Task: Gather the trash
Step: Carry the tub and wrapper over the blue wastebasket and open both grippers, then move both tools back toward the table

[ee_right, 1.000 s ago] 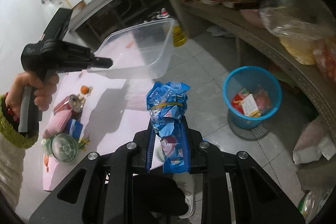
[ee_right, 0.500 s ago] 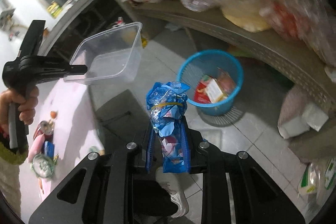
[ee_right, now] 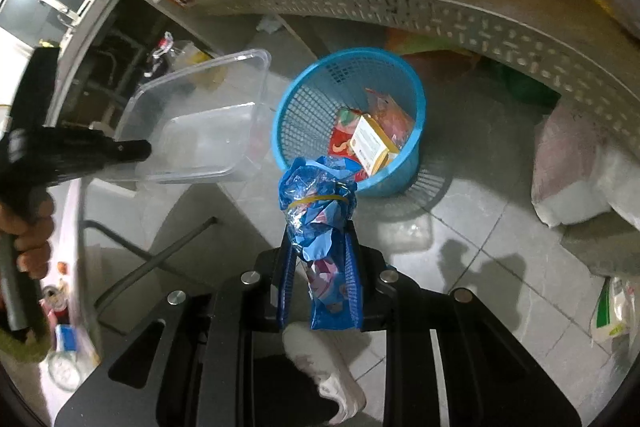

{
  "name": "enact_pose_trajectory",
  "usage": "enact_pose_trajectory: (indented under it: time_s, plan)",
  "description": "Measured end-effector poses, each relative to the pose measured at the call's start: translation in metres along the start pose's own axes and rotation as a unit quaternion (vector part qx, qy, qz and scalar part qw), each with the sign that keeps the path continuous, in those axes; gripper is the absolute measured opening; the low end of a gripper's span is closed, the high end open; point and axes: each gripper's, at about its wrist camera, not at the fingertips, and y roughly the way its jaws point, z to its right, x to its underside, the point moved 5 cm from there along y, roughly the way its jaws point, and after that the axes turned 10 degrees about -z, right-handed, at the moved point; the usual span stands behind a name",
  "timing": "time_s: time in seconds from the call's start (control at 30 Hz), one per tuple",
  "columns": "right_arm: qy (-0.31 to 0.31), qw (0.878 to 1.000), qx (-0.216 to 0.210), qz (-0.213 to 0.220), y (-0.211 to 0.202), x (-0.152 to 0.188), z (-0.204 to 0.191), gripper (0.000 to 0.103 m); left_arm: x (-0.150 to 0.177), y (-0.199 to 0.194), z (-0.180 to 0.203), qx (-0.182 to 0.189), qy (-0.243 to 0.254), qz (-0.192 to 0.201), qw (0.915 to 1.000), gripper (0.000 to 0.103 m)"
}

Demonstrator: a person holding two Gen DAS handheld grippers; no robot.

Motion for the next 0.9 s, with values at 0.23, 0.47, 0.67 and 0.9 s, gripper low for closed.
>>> enact_pose_trajectory:
  time_s: [0.23,0.47,0.67,0.9]
  plan:
    - [-0.013,0.999,0.035,0.005,0.087,-0.078,0.003,0.042,-0.041,0.006,-0.003,0.078,-0.077,0.02,0.9938,0.064]
    - [0.014,0.998,0.067,-0.013,0.127,-0.076,0.024,0.042,-0.017,-0.013,0.005,0.091,-0.036,0.036,0.9946,0.065]
    - [0.011,0.997,0.071,0.011,0.104,-0.053,0.026,0.043,0.006,-0.05,-0.009,0.074,-0.018,0.077,0.9942,0.065]
    - [-0.015,0.997,0.059,0.048,0.047,-0.001,0.011,0.05,0.061,-0.119,-0.026,0.079,0.011,0.149,0.9856,0.077]
